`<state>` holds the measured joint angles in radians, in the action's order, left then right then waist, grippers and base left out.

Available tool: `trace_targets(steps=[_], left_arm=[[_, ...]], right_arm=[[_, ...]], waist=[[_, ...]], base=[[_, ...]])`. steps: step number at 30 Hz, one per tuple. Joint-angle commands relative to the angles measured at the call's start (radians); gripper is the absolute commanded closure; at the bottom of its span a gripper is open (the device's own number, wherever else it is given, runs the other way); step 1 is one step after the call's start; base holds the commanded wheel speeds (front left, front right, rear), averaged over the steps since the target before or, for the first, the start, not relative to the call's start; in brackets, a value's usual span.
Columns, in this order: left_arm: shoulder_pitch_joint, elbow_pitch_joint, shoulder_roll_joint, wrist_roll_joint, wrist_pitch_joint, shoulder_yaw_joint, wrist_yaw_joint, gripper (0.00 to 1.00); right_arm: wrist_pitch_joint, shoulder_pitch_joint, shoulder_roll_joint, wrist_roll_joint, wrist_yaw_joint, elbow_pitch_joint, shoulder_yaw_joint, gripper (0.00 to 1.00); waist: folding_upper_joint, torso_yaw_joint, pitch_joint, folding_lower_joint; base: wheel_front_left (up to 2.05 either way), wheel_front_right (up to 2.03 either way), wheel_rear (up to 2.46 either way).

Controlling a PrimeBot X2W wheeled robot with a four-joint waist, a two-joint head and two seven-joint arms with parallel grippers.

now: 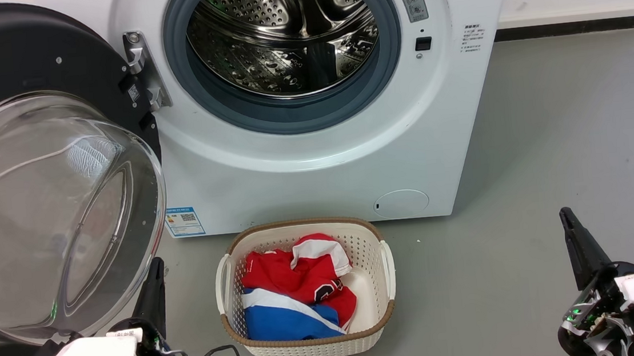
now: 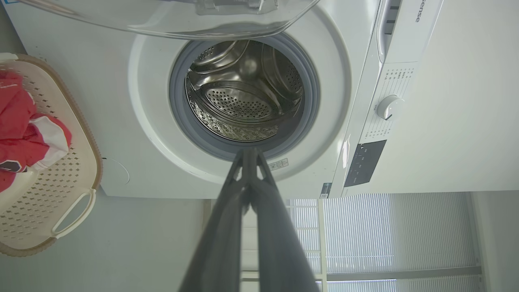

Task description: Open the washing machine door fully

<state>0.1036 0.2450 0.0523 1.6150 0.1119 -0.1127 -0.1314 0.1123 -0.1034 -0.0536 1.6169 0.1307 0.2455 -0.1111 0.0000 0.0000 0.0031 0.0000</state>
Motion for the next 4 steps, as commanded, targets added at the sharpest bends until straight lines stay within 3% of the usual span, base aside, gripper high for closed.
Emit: trace_targets(steps=[1,4], left_arm=[[0.009,0.001,-0.002,0.000,0.003,-0.004,-0.003,1.00],[0.009,0.001,-0.002,0.000,0.003,-0.004,-0.003,1.00]], right_arm=[[0.001,-0.011,0.002,-0.004,0.000,0.001,-0.001,1.00],[0.001,-0.011,0.002,-0.004,0.000,0.001,-0.002,1.00]], waist=[[0.0000,0.000,0.000,0.0000],[0.0000,0.000,0.000,0.0000]], base=[[0.00,0.00,0.00],[0.00,0.00,0.00]])
